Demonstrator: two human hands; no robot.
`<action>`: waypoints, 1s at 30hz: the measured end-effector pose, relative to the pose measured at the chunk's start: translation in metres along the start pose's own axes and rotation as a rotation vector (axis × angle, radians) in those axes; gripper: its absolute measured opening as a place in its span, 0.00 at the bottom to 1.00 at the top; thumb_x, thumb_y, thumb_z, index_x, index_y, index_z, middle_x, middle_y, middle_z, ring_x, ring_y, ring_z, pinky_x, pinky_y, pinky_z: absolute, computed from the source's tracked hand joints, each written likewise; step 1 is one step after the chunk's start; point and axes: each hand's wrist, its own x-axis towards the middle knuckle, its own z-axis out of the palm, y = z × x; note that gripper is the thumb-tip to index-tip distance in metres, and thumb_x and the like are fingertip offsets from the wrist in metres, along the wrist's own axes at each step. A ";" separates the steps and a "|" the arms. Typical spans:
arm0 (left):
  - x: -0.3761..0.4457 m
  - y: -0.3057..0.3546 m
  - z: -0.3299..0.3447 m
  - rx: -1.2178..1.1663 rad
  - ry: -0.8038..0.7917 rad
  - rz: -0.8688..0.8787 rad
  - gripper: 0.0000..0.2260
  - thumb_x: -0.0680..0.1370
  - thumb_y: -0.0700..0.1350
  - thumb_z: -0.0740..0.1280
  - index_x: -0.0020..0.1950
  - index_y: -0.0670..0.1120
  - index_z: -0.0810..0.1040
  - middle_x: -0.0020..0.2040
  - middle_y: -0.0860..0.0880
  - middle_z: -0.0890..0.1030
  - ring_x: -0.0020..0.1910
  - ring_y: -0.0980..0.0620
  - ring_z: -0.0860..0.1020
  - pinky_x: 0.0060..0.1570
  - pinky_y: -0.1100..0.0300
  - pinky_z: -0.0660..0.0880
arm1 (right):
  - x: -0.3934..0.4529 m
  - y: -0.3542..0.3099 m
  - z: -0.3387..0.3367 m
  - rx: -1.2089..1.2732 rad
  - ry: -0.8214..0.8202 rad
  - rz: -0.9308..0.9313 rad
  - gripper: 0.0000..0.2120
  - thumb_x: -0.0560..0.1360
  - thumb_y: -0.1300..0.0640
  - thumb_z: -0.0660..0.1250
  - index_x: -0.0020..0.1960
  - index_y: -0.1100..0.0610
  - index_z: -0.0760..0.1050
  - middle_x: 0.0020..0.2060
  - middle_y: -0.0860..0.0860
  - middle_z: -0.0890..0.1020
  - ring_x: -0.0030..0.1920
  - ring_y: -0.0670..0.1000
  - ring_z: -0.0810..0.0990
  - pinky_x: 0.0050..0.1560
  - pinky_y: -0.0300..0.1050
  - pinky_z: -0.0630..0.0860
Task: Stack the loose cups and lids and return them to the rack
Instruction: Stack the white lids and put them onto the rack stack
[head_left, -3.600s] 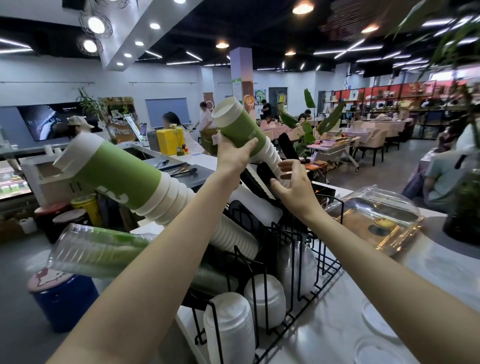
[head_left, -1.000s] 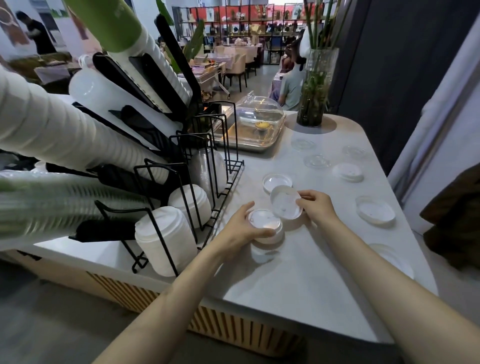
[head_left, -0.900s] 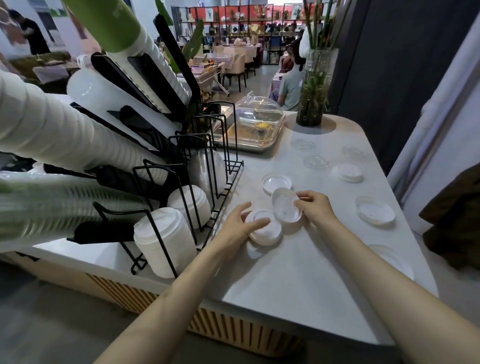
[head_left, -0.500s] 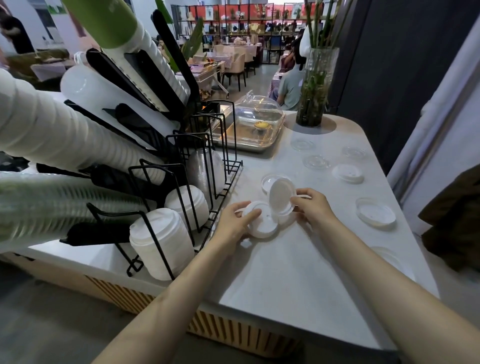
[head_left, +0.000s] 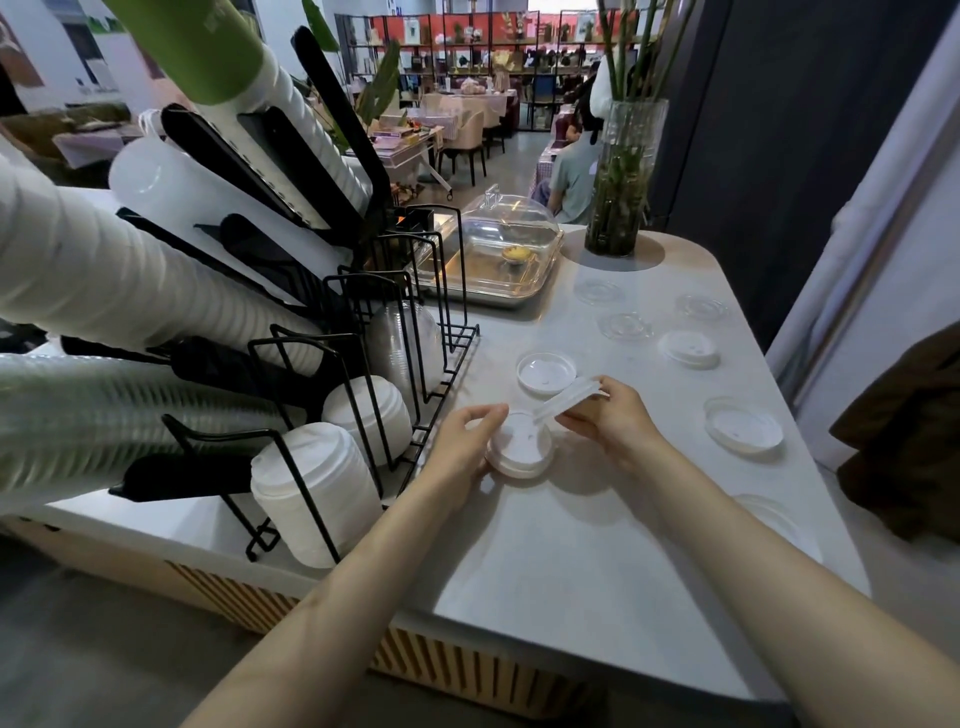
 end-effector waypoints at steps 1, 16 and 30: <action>0.000 0.001 0.000 -0.018 -0.010 -0.006 0.07 0.81 0.48 0.72 0.56 0.47 0.81 0.54 0.45 0.84 0.50 0.48 0.84 0.46 0.54 0.80 | -0.001 -0.001 0.001 0.019 -0.007 0.001 0.08 0.75 0.70 0.70 0.53 0.64 0.75 0.42 0.57 0.84 0.40 0.51 0.86 0.41 0.39 0.83; -0.001 0.007 0.002 -0.198 -0.264 -0.092 0.24 0.77 0.37 0.74 0.73 0.38 0.74 0.66 0.33 0.81 0.62 0.36 0.81 0.66 0.42 0.75 | 0.001 0.002 0.004 -0.194 -0.142 -0.002 0.10 0.77 0.62 0.70 0.57 0.54 0.84 0.50 0.57 0.87 0.43 0.54 0.84 0.44 0.48 0.79; 0.007 0.012 -0.004 -0.387 -0.164 -0.015 0.23 0.78 0.34 0.72 0.72 0.35 0.73 0.66 0.35 0.81 0.66 0.40 0.80 0.67 0.52 0.76 | 0.000 0.002 0.007 -0.142 -0.114 0.099 0.15 0.76 0.54 0.74 0.59 0.61 0.80 0.42 0.57 0.83 0.30 0.52 0.79 0.27 0.42 0.76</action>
